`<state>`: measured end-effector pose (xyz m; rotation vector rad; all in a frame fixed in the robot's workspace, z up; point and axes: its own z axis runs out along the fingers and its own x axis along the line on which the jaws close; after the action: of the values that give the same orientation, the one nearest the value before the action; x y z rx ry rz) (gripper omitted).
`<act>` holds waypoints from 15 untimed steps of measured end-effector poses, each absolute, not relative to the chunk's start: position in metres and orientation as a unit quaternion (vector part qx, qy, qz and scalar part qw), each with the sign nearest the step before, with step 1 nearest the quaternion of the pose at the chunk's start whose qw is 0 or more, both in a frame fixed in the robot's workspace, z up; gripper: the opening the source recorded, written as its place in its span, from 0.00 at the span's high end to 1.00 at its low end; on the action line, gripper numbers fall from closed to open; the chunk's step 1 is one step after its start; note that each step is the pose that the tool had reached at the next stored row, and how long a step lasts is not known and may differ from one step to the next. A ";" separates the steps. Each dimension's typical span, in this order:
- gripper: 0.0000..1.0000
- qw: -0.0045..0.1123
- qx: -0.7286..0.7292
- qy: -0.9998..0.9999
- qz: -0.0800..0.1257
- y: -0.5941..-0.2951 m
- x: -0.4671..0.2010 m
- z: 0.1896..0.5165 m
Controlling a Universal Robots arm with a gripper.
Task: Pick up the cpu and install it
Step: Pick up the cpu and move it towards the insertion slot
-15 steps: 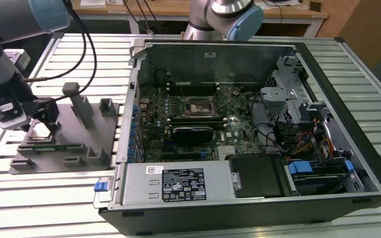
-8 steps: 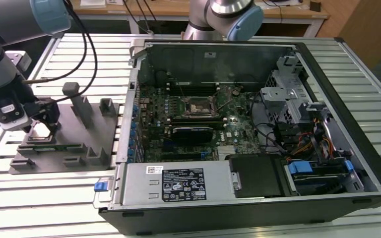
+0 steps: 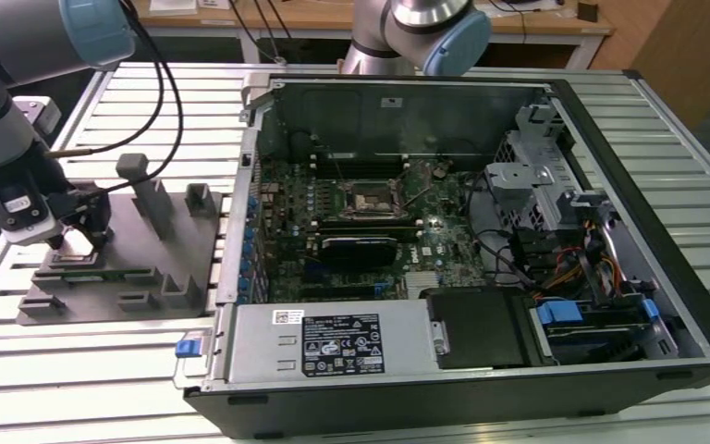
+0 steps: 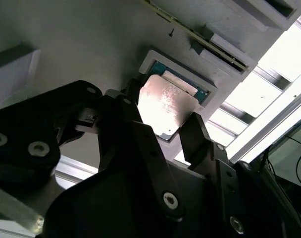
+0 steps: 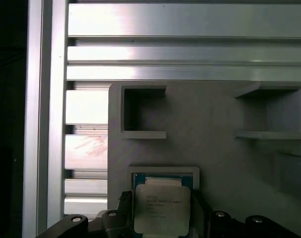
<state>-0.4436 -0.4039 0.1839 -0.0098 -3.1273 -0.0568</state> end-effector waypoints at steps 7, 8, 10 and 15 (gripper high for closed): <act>0.44 0.007 -0.003 -1.000 -0.018 -0.404 -0.443 0.184; 0.44 0.007 -0.003 -1.000 -0.018 -0.404 -0.443 0.184; 0.44 0.007 -0.003 -1.000 -0.017 -0.404 -0.443 0.185; 0.44 0.007 -0.003 -1.000 -0.015 -0.404 -0.443 0.185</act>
<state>-0.4433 -0.4038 0.1851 -0.0097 -3.1272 -0.0468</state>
